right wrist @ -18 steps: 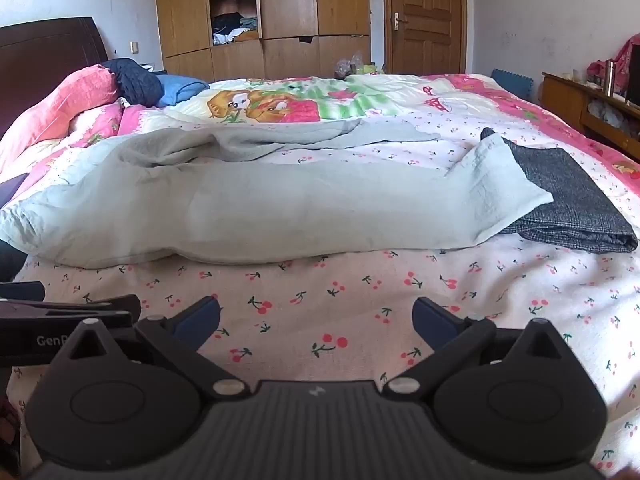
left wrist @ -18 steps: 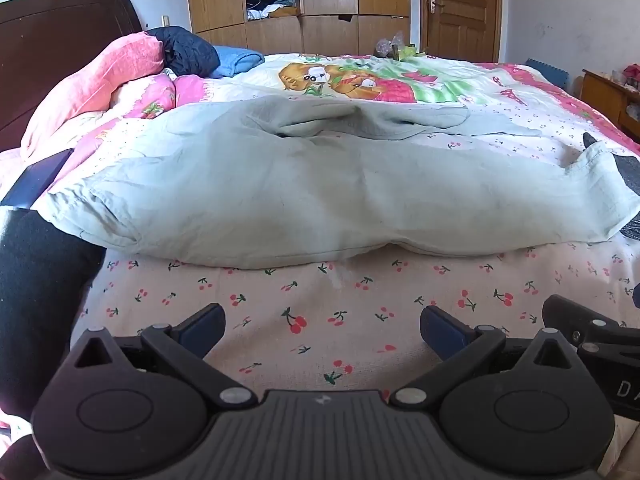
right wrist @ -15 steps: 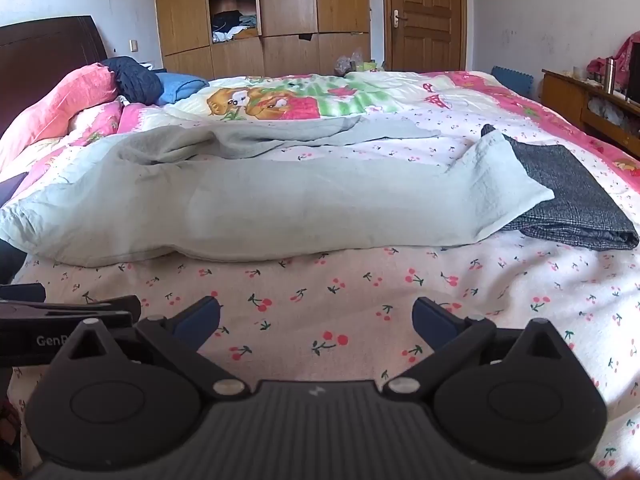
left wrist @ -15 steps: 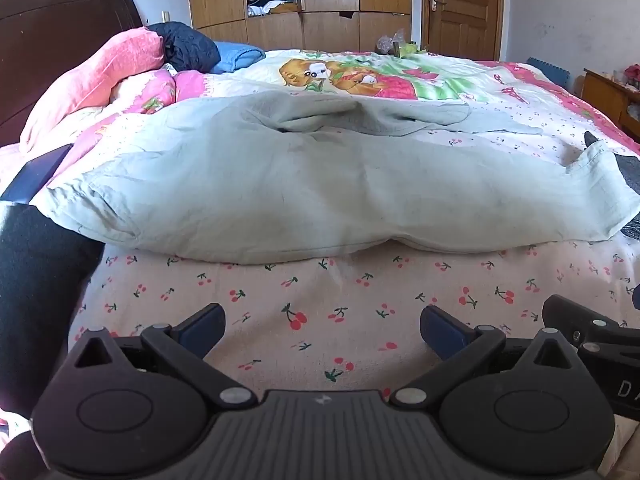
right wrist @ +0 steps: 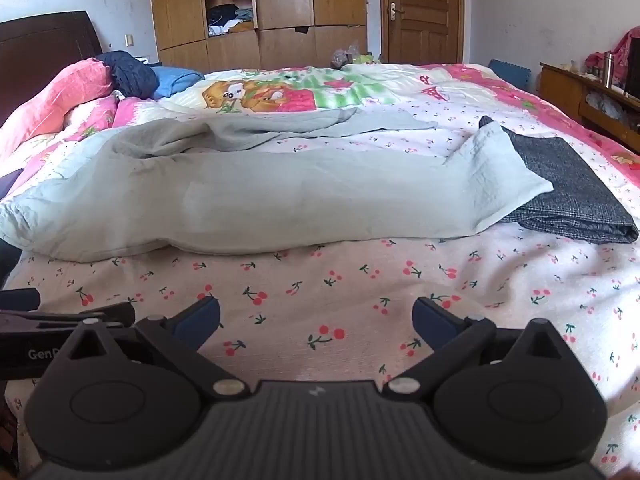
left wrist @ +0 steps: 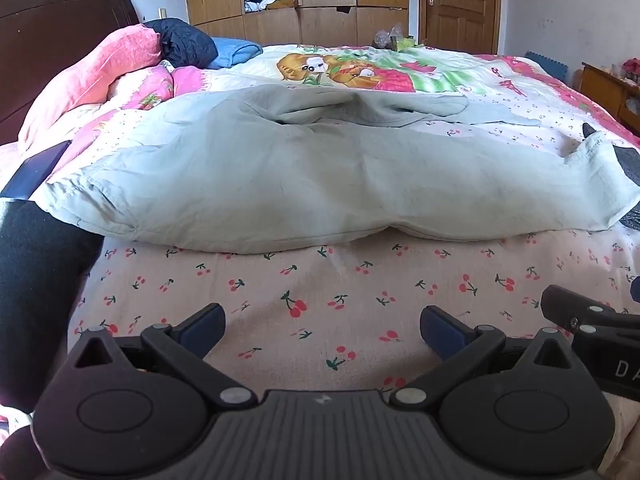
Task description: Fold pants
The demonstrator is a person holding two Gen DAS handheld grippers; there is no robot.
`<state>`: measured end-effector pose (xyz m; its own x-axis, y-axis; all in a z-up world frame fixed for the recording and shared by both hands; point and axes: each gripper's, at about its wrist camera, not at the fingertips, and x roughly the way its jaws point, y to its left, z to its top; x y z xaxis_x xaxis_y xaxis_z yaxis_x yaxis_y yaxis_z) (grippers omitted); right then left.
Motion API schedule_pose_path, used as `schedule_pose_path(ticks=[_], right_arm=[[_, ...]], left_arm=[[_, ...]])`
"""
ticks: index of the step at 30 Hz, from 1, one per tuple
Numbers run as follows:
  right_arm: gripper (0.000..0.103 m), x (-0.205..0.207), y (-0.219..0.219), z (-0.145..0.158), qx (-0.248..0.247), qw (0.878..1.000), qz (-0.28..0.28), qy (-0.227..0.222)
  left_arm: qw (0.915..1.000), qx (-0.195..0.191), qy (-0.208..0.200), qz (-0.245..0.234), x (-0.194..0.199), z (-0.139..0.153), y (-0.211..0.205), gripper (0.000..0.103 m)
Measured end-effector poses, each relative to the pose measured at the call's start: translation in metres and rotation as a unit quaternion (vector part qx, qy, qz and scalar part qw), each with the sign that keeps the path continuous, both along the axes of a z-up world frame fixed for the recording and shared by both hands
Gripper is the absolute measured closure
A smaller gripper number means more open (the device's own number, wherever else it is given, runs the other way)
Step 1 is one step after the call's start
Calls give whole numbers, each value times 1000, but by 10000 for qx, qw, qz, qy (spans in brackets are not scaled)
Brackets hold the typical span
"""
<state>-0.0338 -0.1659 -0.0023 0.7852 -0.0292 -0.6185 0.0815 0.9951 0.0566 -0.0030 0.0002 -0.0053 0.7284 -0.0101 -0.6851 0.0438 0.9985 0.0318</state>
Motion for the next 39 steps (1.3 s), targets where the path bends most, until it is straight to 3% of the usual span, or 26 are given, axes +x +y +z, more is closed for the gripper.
schedule_pose_path(ticks=[39], right_arm=[[1, 1, 1, -2, 58, 10000, 15, 44]], left_arm=[[9999, 45, -135, -77, -4, 1, 1, 0]])
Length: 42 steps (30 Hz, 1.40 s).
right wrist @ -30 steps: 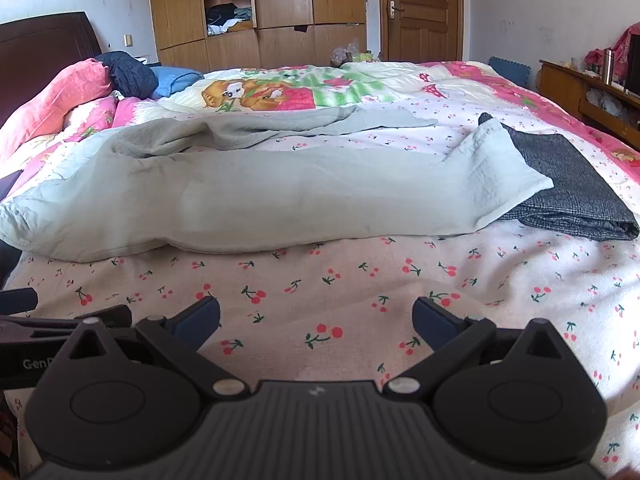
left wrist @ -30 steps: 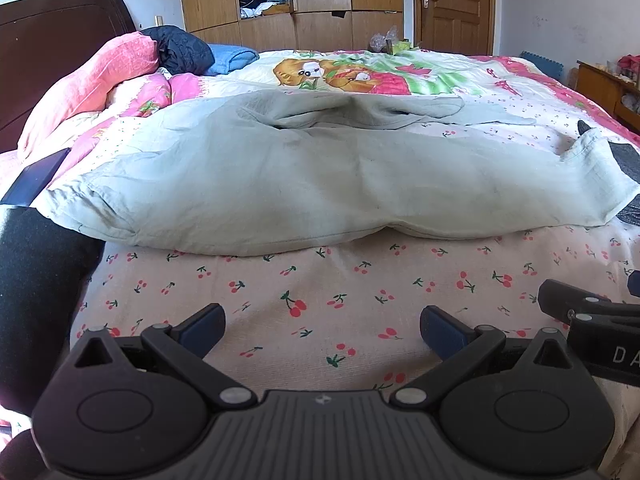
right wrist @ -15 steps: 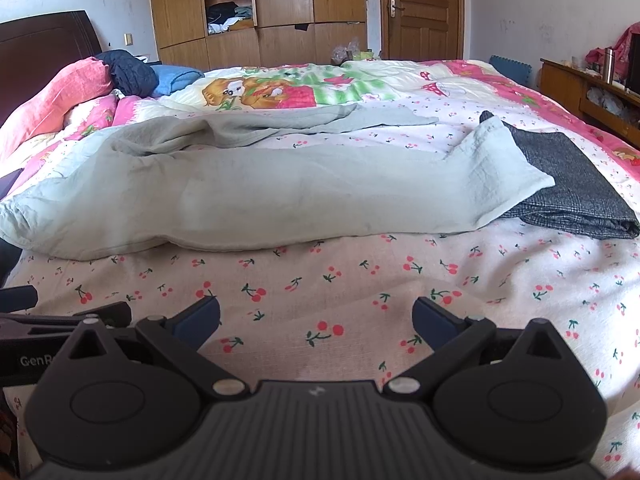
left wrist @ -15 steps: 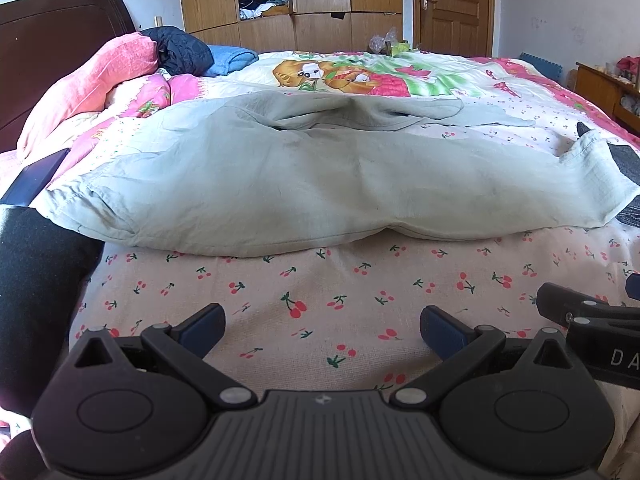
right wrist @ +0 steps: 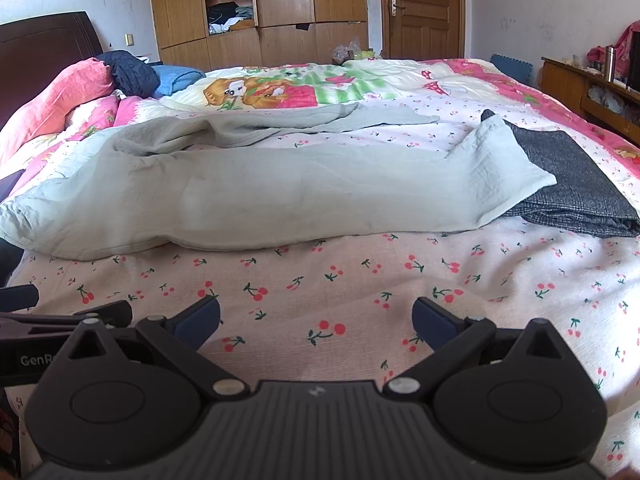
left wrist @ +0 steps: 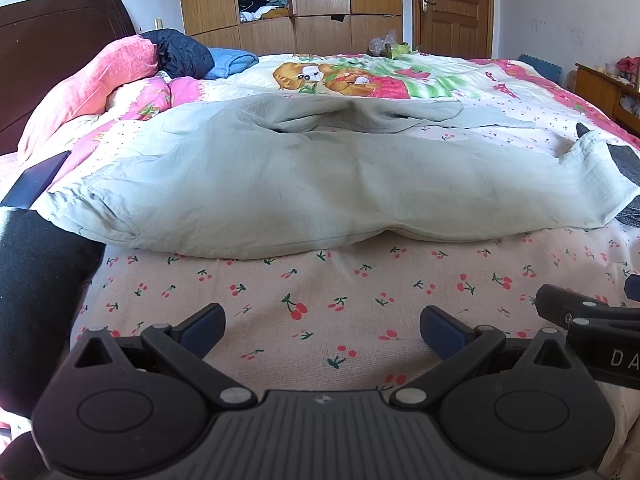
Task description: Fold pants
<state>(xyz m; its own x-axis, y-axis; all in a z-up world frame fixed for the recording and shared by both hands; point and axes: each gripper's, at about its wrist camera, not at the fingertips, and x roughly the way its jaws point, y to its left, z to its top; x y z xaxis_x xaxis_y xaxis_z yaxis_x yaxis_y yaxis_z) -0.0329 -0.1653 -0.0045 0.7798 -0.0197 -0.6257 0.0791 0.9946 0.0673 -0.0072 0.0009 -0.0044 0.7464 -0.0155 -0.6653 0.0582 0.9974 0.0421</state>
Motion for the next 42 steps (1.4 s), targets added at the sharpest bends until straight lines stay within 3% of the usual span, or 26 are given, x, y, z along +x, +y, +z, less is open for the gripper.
schedule_pose_path(ticks=[42], right_arm=[[1, 8, 2, 6, 49, 9998, 154, -74]], left_arm=[[9997, 101, -194, -120, 4, 4, 4, 0]])
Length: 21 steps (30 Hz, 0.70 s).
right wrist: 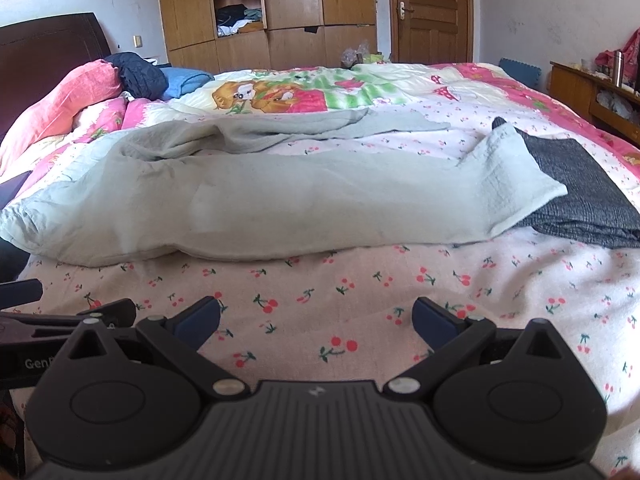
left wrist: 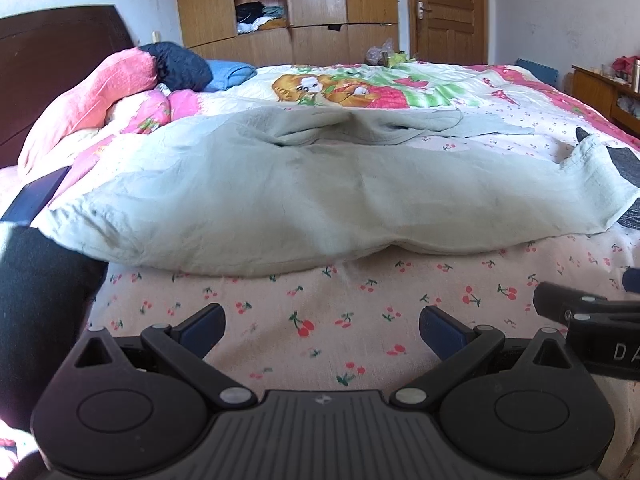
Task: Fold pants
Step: 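Lower both tools to the pants waistband and close both grippers on it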
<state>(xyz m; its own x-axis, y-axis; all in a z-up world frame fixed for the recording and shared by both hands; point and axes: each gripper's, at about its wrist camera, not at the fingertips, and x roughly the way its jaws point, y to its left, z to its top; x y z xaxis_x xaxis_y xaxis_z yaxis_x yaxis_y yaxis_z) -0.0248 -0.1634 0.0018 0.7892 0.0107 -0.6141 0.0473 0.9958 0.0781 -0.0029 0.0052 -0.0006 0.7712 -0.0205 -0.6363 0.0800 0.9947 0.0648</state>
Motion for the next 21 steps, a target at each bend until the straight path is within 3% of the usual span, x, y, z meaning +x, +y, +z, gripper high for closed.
schedule_pose_path(ticks=[6, 13, 16, 21], right_arm=[[1, 22, -1, 14, 54, 9998, 132, -106], [1, 85, 10, 16, -21, 9994, 319, -117], [2, 111, 11, 4, -224, 9993, 289, 63], [2, 126, 1, -21, -395, 9973, 165, 600]], left_arm=[[9995, 126, -290, -26, 18, 16, 27, 0], [9970, 364, -603, 311, 71, 26, 77, 0], [9956, 612, -493, 507, 99, 11, 100, 0], [9920, 882, 136, 896, 119, -24, 145, 0]])
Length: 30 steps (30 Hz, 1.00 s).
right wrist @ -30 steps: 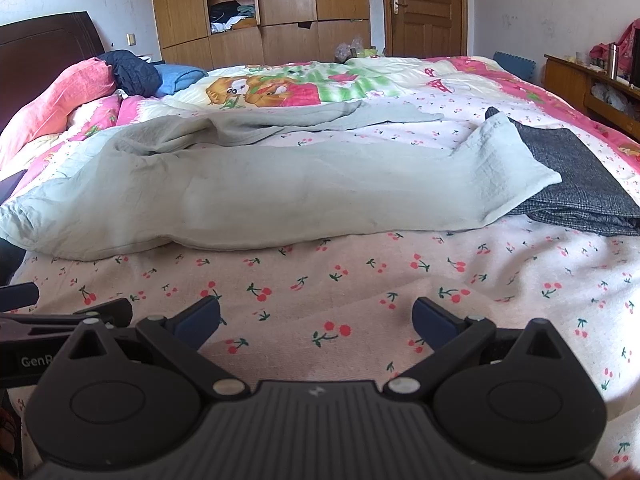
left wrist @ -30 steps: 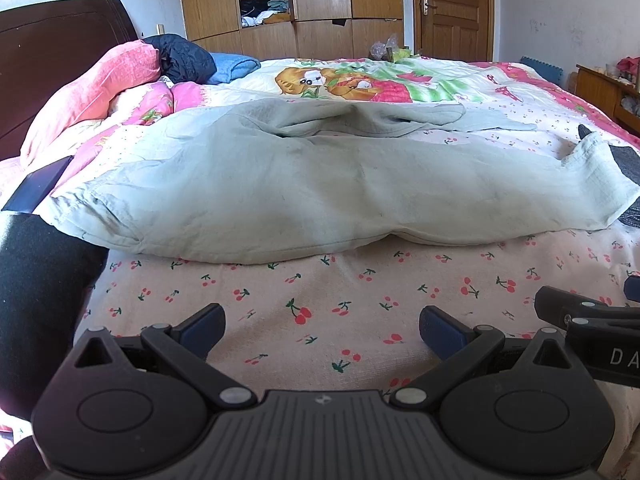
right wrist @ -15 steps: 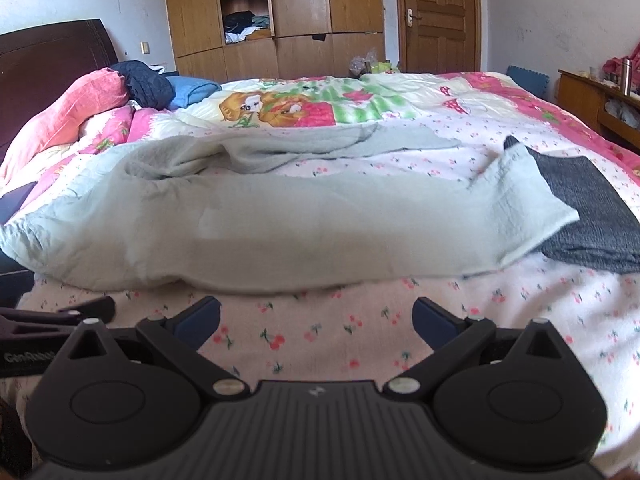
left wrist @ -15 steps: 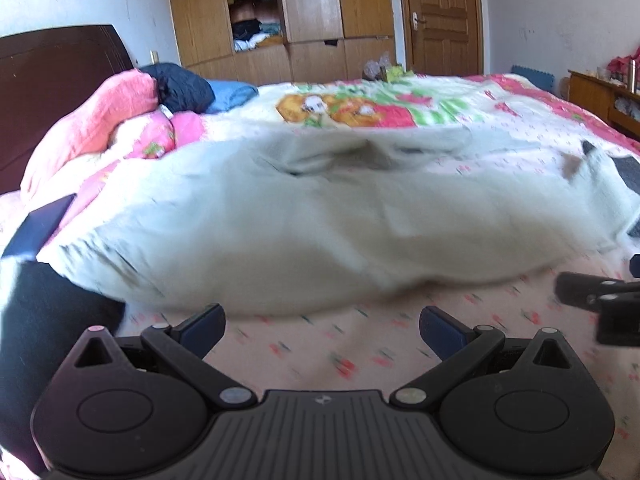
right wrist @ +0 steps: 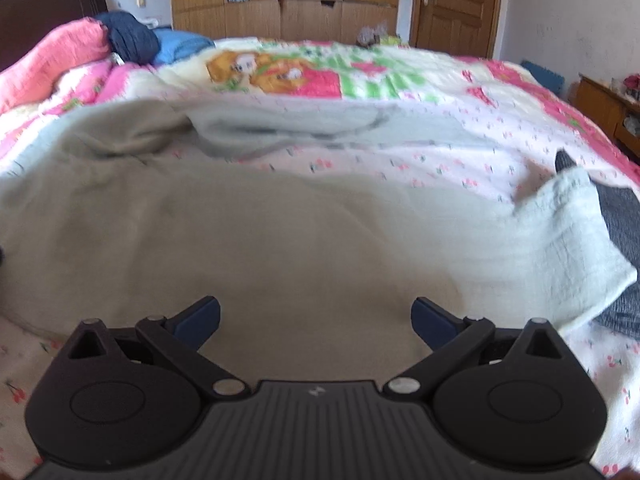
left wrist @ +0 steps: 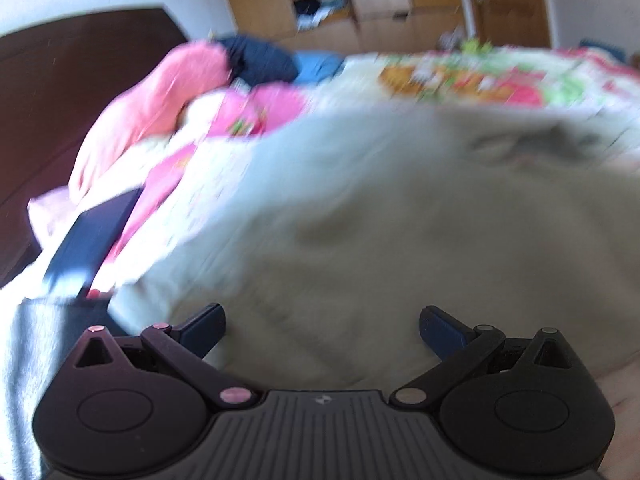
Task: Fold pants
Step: 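Lower both tools to the pants waistband and close both grippers on it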
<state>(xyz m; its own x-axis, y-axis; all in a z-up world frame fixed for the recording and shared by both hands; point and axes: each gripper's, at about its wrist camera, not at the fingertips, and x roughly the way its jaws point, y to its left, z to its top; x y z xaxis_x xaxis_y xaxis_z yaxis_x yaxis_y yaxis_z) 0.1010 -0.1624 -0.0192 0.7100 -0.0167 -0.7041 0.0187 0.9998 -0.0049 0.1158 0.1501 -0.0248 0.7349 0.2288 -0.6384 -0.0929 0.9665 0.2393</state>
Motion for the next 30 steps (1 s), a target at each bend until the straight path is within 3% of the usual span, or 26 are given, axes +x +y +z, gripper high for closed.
schedule_pose_path(ticks=[5, 11, 16, 18, 20, 22, 25, 28, 30], right_arm=[[3, -20, -36, 7, 301, 9978, -593, -14], [3, -36, -103, 27, 92, 9874, -1560, -256], [3, -33, -160, 24, 271, 9724, -2294, -333], [4, -23, -178, 13, 400, 9680, -2477, -68], [15, -12, -189, 2, 414, 9616, -2683, 397], [18, -15, -189, 4, 466, 9639, -2581, 454], [18, -25, -170, 26, 198, 9756, -2181, 117], [15, -18, -140, 49, -193, 9881, -1503, -247], [16, 10, -117, 57, -279, 9954, -867, -295]], left_arm=[[9997, 131, -136, -148, -15, 1, 2, 0], [9953, -152, -410, -861, -15, 20, -51, 0], [9882, -158, -370, -1476, -4, 22, -106, 0], [9850, -128, -207, -1711, 1, 16, -123, 0], [9823, -59, 51, -1874, 7, 7, -132, 0], [9810, 17, 196, -1932, 9, 4, -132, 0], [9810, 54, 85, -1936, 9, 15, -119, 0], [9792, 99, -107, -2025, 21, 30, -94, 0], [9775, 300, -217, -2078, 38, 38, -72, 0]])
